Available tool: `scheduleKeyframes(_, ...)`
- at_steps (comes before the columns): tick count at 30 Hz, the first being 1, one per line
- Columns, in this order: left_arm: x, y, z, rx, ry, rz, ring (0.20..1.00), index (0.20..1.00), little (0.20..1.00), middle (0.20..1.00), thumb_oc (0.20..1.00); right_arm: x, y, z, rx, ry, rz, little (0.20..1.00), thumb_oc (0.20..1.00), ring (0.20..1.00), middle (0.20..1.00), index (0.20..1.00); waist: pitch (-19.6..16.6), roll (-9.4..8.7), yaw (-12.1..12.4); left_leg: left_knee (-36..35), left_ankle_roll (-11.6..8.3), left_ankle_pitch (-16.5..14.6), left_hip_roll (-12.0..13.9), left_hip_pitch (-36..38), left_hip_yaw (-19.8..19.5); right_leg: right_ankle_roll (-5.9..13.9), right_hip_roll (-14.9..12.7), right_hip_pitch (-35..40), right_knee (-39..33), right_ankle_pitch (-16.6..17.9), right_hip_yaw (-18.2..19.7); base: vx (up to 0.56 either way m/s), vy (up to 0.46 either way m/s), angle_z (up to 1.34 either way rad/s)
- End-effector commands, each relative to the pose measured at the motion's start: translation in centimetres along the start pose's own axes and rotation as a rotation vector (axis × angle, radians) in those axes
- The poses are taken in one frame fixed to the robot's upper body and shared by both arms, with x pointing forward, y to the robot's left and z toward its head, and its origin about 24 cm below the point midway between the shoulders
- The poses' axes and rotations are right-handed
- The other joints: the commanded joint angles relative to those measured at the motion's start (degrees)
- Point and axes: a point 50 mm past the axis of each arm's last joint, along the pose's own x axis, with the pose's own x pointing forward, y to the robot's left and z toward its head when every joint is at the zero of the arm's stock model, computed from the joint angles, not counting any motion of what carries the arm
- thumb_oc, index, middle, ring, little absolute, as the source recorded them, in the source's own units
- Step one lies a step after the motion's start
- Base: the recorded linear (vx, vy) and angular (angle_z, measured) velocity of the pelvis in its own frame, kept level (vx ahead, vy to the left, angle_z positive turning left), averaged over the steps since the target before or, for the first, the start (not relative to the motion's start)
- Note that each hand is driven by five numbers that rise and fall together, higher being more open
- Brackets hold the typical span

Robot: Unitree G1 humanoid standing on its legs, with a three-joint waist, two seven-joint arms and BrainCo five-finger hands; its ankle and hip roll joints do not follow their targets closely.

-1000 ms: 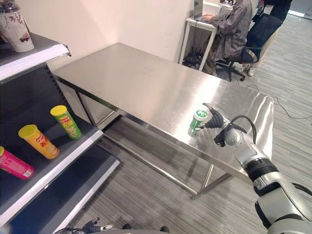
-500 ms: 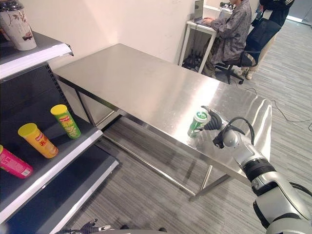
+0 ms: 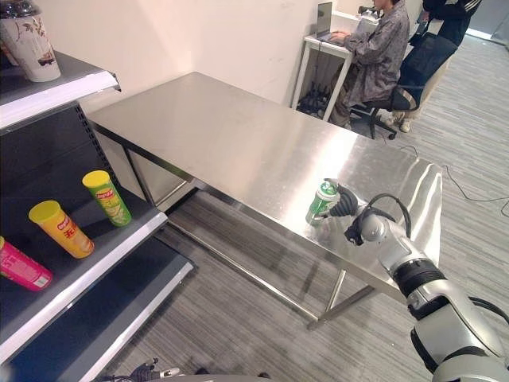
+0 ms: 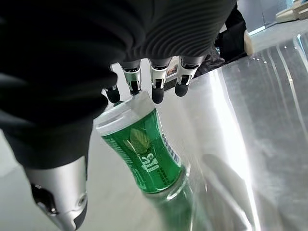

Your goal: Put the goods on the table back onto the shelves and tidy them up.

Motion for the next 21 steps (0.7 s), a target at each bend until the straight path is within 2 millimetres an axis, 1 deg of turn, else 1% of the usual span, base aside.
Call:
scheduleKeyframes(1,-0.04,-1.96,0.19,-0.017,0.015,-0.062,1.0,1.0,1.0,1.0,1.0,1.19,-2.76,1.77,-0.058,-0.034,-0.06,1.0,1.0,1.0,1.0,1.0,0.0,-0.85,2.1,0.0,-0.89,-5.6,2.9,1.0,-0.9,3.14,-4.1,-1.3,3.7,-2.7,1.0,0.0,0.0,0.0)
scheduleKeyframes(9,-0.07,-1.94,0.05,-0.026,0.019,-0.062,1.0,1.0,1.0,1.0,1.0,1.27,-2.2,1.49,-0.061,-0.017,-0.041,1.0,1.0,1.0,1.0,1.0,0.1,-0.93,2.4,0.0,-0.95,-5.5,2.9,0.8,-1.0,3.11,-4.1,-1.3,3.5,-2.7,0.7,0.0,0.0,0.0)
scheduleKeyframes(10,-0.06,-1.92,0.07,-0.025,0.019,-0.062,1.0,1.0,1.0,1.0,1.0,1.27,-2.14,1.5,-0.065,-0.017,-0.038,0.68,0.68,0.68,0.68,0.68,0.0,-0.96,2.4,0.0,-0.95,-5.5,2.9,0.8,-1.0,3.09,-4.0,-1.3,3.5,-2.7,0.7,0.0,0.0,0.0)
scheduleKeyframes(11,-0.07,-1.9,0.03,-0.025,0.02,-0.061,1.0,1.0,1.0,1.0,1.0,1.29,-2.0,1.5,-0.07,-0.018,-0.032,0.501,0.501,0.501,0.501,0.501,0.0,-0.98,2.4,0.0,-0.95,-5.5,2.9,0.8,-1.0,3.09,-4.0,-1.3,3.5,-2.7,0.6,0.0,0.0,0.0)
scheduleKeyframes(12,-0.07,-1.9,0.03,-0.025,0.02,-0.061,1.0,1.0,1.0,1.0,1.0,1.29,-1.99,1.5,-0.071,-0.018,-0.032,0.391,0.391,0.391,0.391,0.391,0.0,-0.98,2.4,0.0,-0.95,-5.5,2.9,0.8,-1.1,3.09,-4.0,-1.3,3.5,-2.7,0.6,0.0,0.0,0.0)
scheduleKeyframes(13,-0.07,-1.9,0.0,-0.025,0.021,-0.061,1.0,1.0,1.0,1.0,1.0,1.29,-1.95,1.51,-0.075,-0.018,-0.031,0.2,0.2,0.2,0.2,0.2,0.1,-0.99,2.4,0.0,-0.94,-5.5,3.0,0.8,-1.1,3.08,-4.0,-1.3,3.5,-2.7,0.6,0.0,0.0,0.0)
scheduleKeyframes(21,-0.06,-1.9,0.07,-0.022,0.019,-0.059,1.0,1.0,1.0,1.0,1.0,1.25,-1.91,1.57,-0.122,-0.022,-0.03,0.2,0.2,0.2,0.2,0.2,0.2,-1.07,2.4,0.0,-0.93,-5.5,3.0,0.8,-0.9,3.11,-4.0,-1.3,3.5,-2.6,0.8,0.0,0.0,0.0)
